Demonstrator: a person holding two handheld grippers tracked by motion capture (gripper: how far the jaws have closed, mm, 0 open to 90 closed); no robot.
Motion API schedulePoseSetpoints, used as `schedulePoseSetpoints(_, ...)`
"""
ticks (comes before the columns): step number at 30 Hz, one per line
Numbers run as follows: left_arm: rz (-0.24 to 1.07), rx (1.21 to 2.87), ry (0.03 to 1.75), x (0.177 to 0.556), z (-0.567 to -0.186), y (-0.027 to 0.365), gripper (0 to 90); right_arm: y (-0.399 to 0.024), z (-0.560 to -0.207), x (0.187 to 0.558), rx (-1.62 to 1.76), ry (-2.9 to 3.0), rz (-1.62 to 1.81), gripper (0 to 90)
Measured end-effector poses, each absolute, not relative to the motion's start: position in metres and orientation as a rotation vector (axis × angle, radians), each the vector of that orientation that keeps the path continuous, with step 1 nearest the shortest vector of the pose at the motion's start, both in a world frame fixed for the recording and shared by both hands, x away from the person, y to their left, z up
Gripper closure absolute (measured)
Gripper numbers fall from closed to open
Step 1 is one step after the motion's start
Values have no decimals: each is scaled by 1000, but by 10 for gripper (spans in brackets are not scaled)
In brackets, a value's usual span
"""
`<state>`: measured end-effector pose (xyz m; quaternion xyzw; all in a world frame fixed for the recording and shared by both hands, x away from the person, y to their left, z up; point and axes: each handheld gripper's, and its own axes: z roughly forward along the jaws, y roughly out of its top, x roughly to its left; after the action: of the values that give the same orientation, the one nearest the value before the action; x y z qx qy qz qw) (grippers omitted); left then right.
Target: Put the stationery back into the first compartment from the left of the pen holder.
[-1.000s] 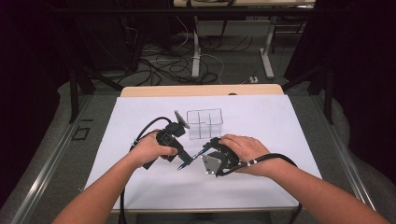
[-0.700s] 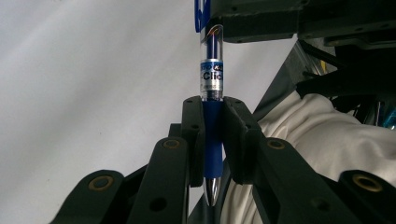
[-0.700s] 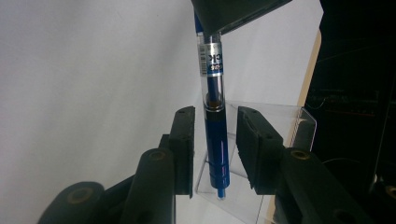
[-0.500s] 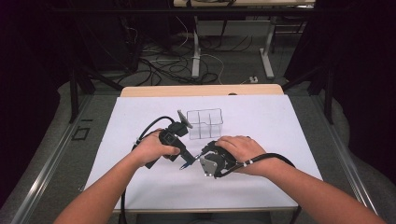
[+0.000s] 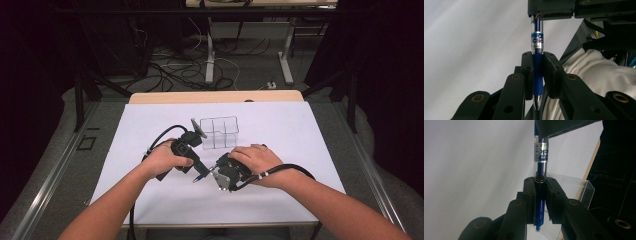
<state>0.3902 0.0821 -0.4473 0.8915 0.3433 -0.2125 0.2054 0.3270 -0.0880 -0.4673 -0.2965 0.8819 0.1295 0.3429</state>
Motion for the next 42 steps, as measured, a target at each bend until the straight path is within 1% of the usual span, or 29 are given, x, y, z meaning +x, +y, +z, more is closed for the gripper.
schedulePoseSetpoints(16,-589,2478,953,391,-447,83,791,-88,-467,329,-742,2287,362,799)
schedulePoseSetpoints(19,-585,2478,957,391,-447,82,777,-88,-467,329,-735,2318,351,799)
schedulePoseSetpoints(23,-584,2460,954,391,-447,82,700,-89,-466,329,-725,2324,349,799)
schedulePoseSetpoints(26,-539,2436,952,391,-445,83,630,-90,-466,330,-716,2310,374,799)
schedulePoseSetpoints(29,-492,2400,930,390,-441,88,534,-91,-466,332,-695,2325,384,799)
schedulePoseSetpoints(32,-429,2350,937,390,-437,94,456,-94,-463,335,-648,2334,389,800)
schedulePoseSetpoints(34,-380,2335,926,391,-433,100,433,-96,-461,337,-621,2339,399,800)
schedulePoseSetpoints(36,-310,2311,918,390,-429,106,383,-98,-458,340,-588,2349,408,799)
schedulePoseSetpoints(40,-202,2285,878,388,-423,118,322,-103,-455,347,-496,2372,437,800)
schedulePoseSetpoints(42,-142,2278,863,386,-419,125,314,-105,-453,351,-485,2368,450,800)
